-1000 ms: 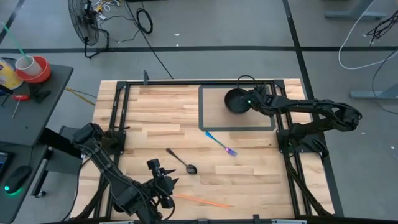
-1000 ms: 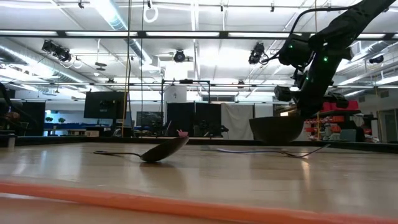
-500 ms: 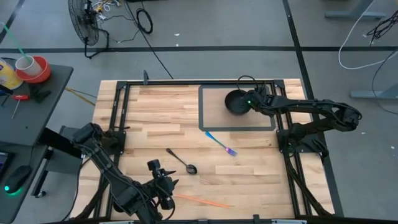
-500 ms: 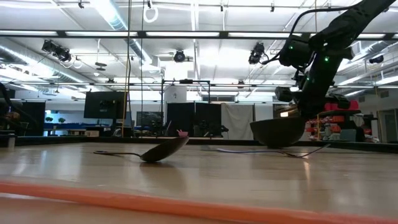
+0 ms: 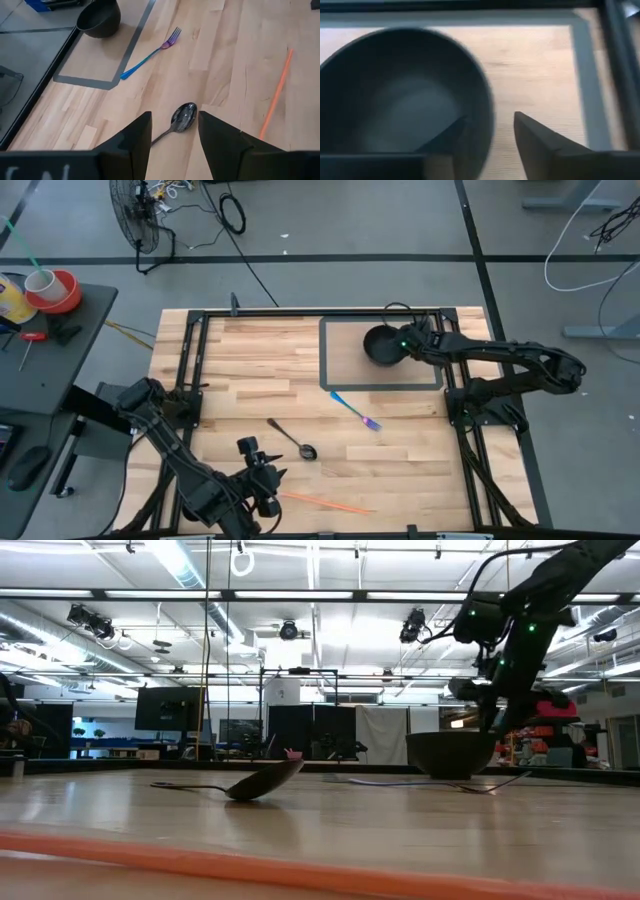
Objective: Pick & Place Utensil
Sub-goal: Put the black bowl on the transparent mat, then put the black cup on the transparent mat to the top right of the black bowl
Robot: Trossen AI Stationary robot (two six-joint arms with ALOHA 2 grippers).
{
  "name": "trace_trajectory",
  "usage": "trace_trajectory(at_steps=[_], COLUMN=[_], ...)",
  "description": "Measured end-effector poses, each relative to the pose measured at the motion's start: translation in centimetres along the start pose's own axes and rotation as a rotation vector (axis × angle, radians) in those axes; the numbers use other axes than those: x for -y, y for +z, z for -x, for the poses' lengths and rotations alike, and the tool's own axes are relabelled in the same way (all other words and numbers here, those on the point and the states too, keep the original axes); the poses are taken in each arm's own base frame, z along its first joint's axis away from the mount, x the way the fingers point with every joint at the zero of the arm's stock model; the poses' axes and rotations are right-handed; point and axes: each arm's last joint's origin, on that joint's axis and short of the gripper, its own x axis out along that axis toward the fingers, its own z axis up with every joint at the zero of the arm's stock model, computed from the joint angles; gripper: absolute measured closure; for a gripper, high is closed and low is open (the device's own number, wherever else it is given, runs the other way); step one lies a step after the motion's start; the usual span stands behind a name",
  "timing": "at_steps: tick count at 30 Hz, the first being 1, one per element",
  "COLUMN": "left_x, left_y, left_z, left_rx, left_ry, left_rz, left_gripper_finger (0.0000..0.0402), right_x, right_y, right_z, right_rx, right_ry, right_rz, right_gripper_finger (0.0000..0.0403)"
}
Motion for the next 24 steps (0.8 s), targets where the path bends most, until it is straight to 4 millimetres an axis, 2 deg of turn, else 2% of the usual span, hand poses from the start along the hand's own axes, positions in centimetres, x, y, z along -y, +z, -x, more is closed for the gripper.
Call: trace_trajectory(at_steps=[5, 10, 15, 19, 22, 24], left_x=[0.1, 0.3, 0.5, 0.3, 0.5, 0.8], left_y=[-0.1, -0.5, -0.7, -0.2, -0.5, -1.2], left_z=[0.3, 0.7, 3.1, 5.8, 7.8, 8.9], left_rx=[0.026, -0.093, -0.363, -0.528, -0.616, -0.685], left_ry=[0.009, -0.094, -0.326, -0.443, -0.507, -0.526], left_rz=[-0.042, -0.069, -0.045, 0.049, 0.106, 0.142], left_gripper_finger=[0.0236, 0.0236, 0.0236, 0.0236, 0.0236, 0.0236], right_x=[0.2, -1.8, -5.4, -8.6, -10.6, -11.9], right_y=[0.8, -0.3, -3.2, -6.0, -8.8, -10.4], right_z=[2.7, 6.5, 10.5, 13.9, 15.2, 15.5], right_rx=[0.046, 0.136, 0.231, 0.39, 0.498, 0.527], right_ry=[0.055, 0.33, 0.738, 1.056, 1.193, 1.223], right_rz=[0.012, 0.117, 0.269, 0.419, 0.522, 0.581], right_gripper_finger=[0.0193, 0.0175, 0.018, 0.0185, 0.0185, 0.0185])
